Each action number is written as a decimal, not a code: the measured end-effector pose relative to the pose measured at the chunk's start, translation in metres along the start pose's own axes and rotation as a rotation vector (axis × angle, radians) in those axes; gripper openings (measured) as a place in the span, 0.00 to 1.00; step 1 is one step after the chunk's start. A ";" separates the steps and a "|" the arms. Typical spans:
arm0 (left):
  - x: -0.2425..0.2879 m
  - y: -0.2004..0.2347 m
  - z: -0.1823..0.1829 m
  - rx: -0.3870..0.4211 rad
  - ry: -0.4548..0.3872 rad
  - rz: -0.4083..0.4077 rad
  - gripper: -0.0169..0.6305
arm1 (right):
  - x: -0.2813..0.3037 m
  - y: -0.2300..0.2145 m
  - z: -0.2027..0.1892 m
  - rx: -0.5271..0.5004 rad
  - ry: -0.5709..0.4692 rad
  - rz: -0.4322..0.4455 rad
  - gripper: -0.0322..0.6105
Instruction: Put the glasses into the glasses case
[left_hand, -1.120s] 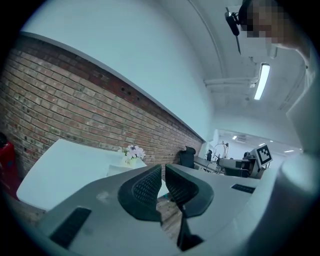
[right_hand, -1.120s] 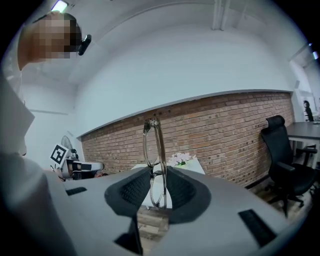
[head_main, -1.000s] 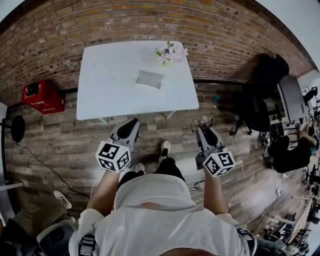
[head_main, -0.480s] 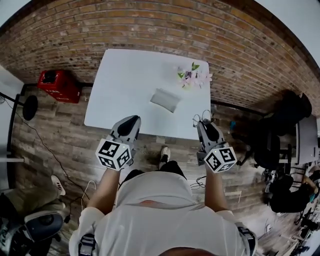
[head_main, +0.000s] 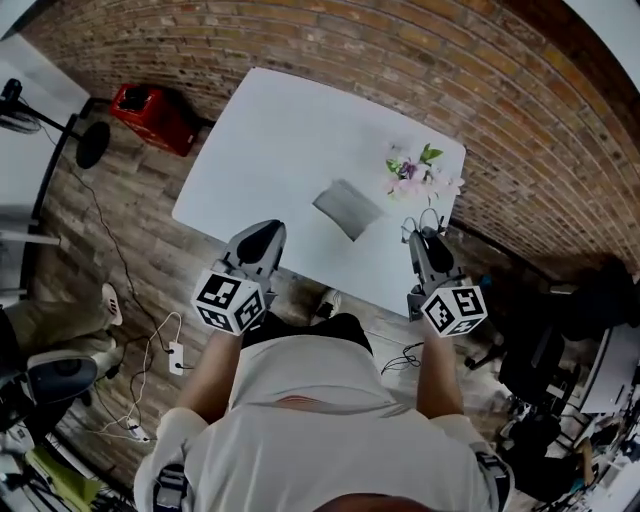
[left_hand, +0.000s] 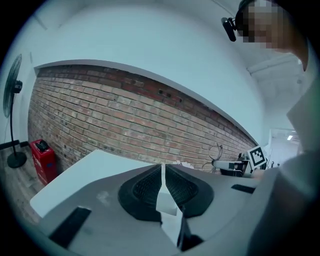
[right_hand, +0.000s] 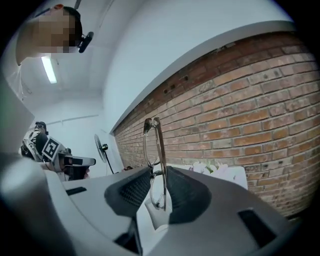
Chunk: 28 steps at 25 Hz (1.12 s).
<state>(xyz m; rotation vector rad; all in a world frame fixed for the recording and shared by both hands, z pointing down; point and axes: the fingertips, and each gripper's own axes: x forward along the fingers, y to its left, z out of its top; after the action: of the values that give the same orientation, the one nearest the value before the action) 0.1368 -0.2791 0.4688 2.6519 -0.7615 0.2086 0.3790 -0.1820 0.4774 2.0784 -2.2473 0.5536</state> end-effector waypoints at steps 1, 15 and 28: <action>0.000 0.001 -0.001 -0.001 0.000 0.015 0.08 | 0.007 -0.002 0.000 -0.005 0.010 0.020 0.28; -0.013 0.031 -0.016 -0.053 -0.005 0.126 0.08 | 0.095 0.022 -0.057 -0.109 0.448 0.307 0.28; -0.026 0.048 -0.025 -0.079 -0.013 0.150 0.08 | 0.168 0.048 -0.171 -0.313 1.050 0.524 0.28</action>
<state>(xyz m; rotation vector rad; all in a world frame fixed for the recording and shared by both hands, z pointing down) 0.0881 -0.2949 0.5004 2.5264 -0.9535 0.1971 0.2776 -0.2939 0.6702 0.7028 -1.9422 0.9339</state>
